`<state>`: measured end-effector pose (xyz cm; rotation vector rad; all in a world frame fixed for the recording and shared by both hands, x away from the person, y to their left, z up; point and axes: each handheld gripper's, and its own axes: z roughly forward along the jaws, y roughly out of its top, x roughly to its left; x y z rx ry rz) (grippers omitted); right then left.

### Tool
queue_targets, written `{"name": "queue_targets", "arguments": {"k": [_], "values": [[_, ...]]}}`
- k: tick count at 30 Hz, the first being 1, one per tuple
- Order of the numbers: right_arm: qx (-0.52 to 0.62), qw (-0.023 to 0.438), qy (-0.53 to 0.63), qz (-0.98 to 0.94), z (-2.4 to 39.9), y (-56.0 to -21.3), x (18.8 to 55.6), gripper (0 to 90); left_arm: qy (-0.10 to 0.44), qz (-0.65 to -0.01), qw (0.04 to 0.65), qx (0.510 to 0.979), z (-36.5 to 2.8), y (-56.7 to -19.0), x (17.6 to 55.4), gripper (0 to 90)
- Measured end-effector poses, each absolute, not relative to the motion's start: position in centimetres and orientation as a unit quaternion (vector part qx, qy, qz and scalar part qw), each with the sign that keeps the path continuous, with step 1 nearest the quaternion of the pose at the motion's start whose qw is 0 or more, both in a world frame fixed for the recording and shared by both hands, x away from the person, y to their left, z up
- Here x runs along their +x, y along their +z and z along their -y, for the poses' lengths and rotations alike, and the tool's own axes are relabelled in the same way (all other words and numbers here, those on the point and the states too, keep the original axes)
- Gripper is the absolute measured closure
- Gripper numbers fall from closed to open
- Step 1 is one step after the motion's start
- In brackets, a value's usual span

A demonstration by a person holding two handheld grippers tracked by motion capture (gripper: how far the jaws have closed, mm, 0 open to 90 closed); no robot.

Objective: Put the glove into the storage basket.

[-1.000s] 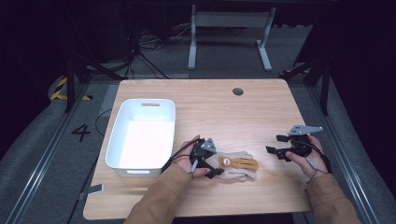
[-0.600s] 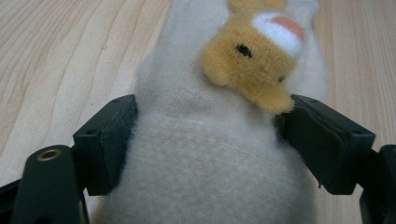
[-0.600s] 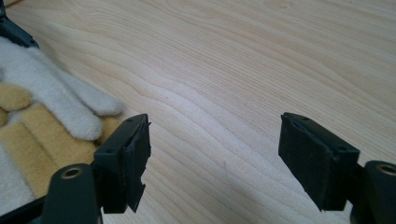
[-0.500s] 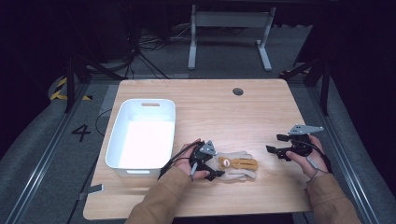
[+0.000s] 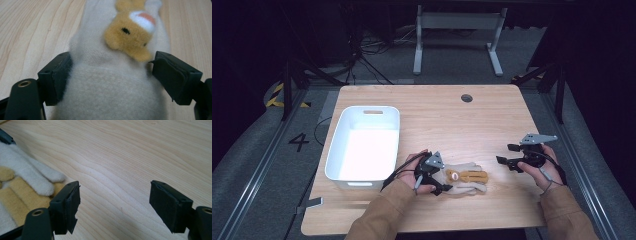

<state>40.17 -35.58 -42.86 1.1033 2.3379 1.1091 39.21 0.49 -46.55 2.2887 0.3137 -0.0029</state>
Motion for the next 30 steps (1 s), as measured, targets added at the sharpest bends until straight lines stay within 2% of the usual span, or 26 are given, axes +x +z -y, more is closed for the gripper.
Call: {"name": "queue_targets", "arguments": {"k": [9,17,30], "values": [[0.386,0.164,0.390,-0.820,35.6,-42.8,40.1,25.0,-0.007,-0.117,0.387,0.915,-0.4,-47.0,39.0,15.4],[0.388,0.162,0.387,-0.820,35.5,-42.9,40.2,24.8,0.007,-0.093,0.386,0.918,-0.1,-47.3,38.7,11.8],[0.388,0.162,0.384,-0.822,35.5,-43.0,40.2,24.8,0.026,-0.095,0.372,0.923,0.7,-47.4,38.3,6.5]]}}
